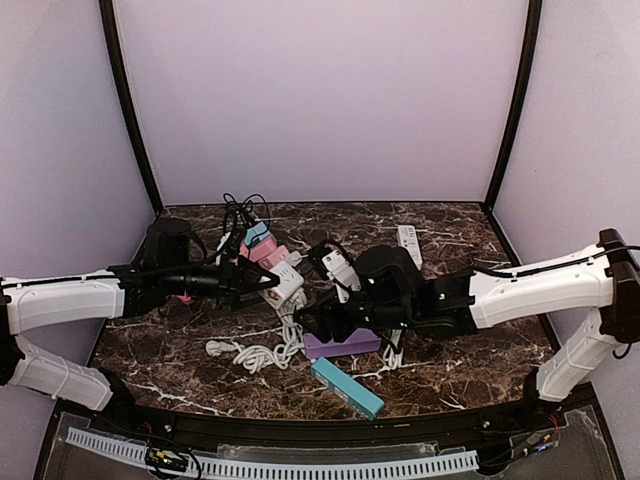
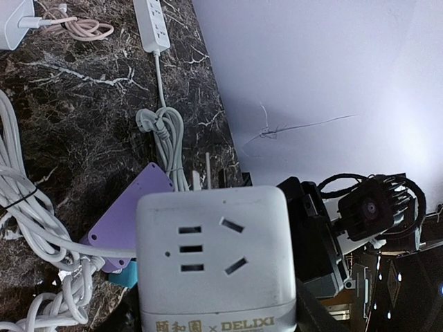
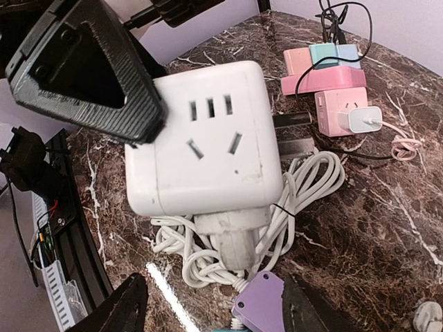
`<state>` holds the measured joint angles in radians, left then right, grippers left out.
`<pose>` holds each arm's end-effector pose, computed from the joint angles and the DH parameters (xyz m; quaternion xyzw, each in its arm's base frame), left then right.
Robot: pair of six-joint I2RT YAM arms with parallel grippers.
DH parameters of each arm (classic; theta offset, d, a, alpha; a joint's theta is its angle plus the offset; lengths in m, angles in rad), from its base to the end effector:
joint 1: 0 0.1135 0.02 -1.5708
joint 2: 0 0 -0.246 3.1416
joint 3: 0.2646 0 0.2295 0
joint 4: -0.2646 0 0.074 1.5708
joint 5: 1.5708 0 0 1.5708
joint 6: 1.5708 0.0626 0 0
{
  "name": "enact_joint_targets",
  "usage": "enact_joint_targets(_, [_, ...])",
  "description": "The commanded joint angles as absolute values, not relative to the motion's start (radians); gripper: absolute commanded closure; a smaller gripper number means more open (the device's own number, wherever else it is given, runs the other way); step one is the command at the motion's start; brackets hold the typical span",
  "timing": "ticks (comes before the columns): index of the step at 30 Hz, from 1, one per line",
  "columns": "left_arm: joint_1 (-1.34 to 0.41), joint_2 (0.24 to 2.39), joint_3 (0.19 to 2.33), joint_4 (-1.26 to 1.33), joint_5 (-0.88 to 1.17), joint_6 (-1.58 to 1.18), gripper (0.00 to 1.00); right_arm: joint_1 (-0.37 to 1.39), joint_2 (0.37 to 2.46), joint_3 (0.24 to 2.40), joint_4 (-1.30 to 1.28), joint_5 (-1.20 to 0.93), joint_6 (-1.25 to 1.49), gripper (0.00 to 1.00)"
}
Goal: Pull the plug off the socket
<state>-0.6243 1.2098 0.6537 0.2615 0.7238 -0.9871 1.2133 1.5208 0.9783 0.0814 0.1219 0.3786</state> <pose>0.1937 -0.1907 0.2426 0.0719 0.7769 -0.5988 0.1807 0.1297 0.3255 0.2357 -0.3145 0.7886 0.3395 0.4049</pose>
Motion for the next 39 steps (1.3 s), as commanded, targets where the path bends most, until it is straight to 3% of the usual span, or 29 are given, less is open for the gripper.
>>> enact_joint_targets(1, [-0.635,1.189,0.677,0.325,0.778,-0.998,0.99,1.212,1.572,1.039,0.078,0.115,0.352,0.36])
enact_joint_targets(13, [-0.637,1.179,0.684,0.309,0.777,-0.995,0.99,1.175,1.669,1.131,0.039,0.082,0.312,0.5])
enact_joint_targets(23, [-0.638,1.168,0.684,0.286,0.769,-0.985,0.99,1.176,1.689,1.138,0.014,0.098,0.286,0.7])
enact_joint_targets(35, [-0.637,1.173,0.689,0.276,0.77,-0.979,0.99,1.178,1.68,1.129,0.018,0.123,0.274,1.0])
enact_joint_targets(39, [-0.638,1.172,0.692,0.257,0.769,-0.966,0.99,1.178,1.674,1.128,0.016,0.131,0.255,1.0])
